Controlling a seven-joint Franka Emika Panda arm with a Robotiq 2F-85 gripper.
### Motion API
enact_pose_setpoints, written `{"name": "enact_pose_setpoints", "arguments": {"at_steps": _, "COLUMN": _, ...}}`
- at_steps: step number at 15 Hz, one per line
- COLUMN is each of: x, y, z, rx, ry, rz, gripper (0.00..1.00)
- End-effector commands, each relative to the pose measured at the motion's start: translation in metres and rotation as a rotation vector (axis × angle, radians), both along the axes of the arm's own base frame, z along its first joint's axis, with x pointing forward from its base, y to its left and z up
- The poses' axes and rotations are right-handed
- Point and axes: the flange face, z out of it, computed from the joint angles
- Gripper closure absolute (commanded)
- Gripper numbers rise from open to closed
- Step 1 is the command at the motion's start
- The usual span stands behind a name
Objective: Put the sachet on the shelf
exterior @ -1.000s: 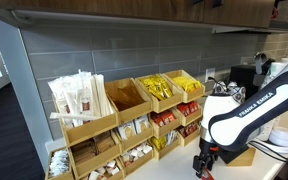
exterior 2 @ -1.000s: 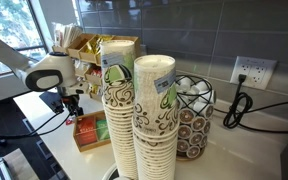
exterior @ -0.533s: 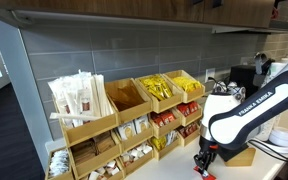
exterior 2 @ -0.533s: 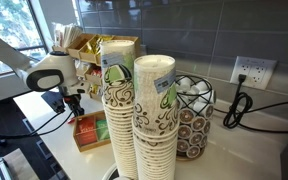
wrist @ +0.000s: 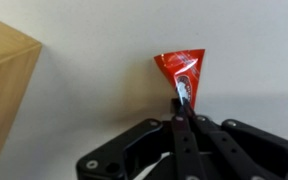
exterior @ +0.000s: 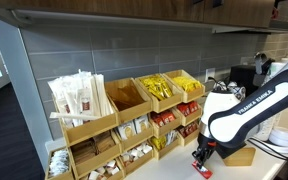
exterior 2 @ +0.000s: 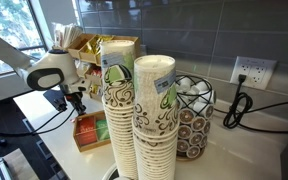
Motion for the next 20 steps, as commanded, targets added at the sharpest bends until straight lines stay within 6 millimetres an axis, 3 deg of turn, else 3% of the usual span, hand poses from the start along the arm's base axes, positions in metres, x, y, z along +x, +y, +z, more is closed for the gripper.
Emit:
{"name": "enact_pose_setpoints", "arguments": {"at_steps": 1, "x": 0.001, "y": -0.012, "z": 0.019, "rx": -0.004, "ry": -0.068, "rz": 0.001, "gripper": 1.00}}
{"name": "enact_pose_setpoints", "arguments": {"at_steps": 7, "x": 0.006, "y": -0.042, "z": 0.058, "rx": -0.003, "ry": -0.204, "rz": 0.040, "gripper": 1.00}}
{"name": "enact_pose_setpoints", "arguments": {"at_steps": 8, "x": 0.011, "y": -0.032, "z": 0.047, "rx": 0.005, "ry": -0.154, "rz": 0.015, "gripper": 0.99}}
{"name": "enact_pose_setpoints", "arguments": {"at_steps": 14, "x": 0.013, "y": -0.040, "z": 0.062, "rx": 0.019, "ry": -0.212, "rz": 0.029, "gripper": 1.00}}
{"name": "enact_pose_setpoints", "arguments": {"at_steps": 20, "x": 0.021, "y": -0.068, "z": 0.093, "rx": 0.066, "ry": -0.391, "rz": 0.051, "gripper": 1.00}}
